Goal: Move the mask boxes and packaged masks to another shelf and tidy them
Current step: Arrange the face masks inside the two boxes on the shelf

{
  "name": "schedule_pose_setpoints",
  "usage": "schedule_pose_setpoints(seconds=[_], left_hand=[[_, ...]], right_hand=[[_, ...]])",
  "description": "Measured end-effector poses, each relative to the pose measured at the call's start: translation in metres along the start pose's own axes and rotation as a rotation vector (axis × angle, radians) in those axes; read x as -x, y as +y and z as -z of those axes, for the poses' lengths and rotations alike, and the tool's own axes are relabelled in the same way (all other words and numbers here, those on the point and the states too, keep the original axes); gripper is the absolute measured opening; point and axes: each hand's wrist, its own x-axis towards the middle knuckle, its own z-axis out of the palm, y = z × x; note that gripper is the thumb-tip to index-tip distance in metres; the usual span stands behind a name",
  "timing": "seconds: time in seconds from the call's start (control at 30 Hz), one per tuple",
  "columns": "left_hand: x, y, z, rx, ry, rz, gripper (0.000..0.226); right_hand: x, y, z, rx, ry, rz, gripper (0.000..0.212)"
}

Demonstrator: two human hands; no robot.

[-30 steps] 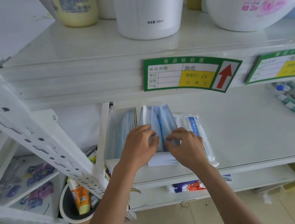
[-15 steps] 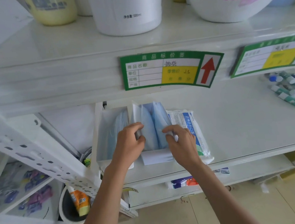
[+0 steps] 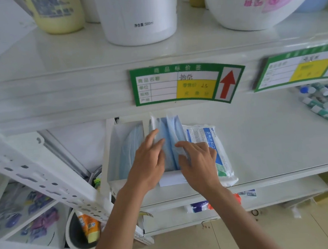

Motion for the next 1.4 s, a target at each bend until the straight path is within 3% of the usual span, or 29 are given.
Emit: schedule_pose_setpoints(seconds=[0.1, 0.3, 0.53, 0.67, 0.8, 0.93, 1.13, 1.4], left_hand=[[-0.001, 0.002, -0.006, -0.268, -0.049, -0.024, 0.051], [-0.008, 0.0, -0.005, -0.346, -0.139, 0.017, 0.055], [-0.008, -0.003, 0.0, -0.126, -0.06, 0.069, 0.055], [-0.009, -0.001, 0.001, 0.077, 0.113, 0.135, 0.042], [-0.014, -0.007, 0.001, 0.114, 0.214, 0.181, 0.037], [-0.016, -0.002, 0.005, 0.265, 0.298, 0.273, 0.031], [-0.017, -0.006, 0.017, 0.67, 0.359, 0.446, 0.037], [-0.013, -0.013, 0.021, 0.797, 0.395, 0.551, 0.043]], right_hand=[[0.0, -0.003, -0.001, 0.149, 0.004, 0.031, 0.049], [-0.001, -0.002, 0.004, 0.066, 0.053, -0.076, 0.056], [0.004, 0.001, -0.007, 0.039, 0.056, -0.044, 0.032], [0.003, -0.001, -0.003, 0.028, -0.004, -0.065, 0.034], [0.002, -0.007, -0.001, 0.094, -0.041, -0.047, 0.026], [0.003, -0.009, 0.0, 0.185, -0.069, -0.07, 0.039], [0.0, -0.004, 0.005, -0.008, -0.108, -0.105, 0.032], [0.001, 0.0, 0.006, -0.16, -0.086, -0.13, 0.033]])
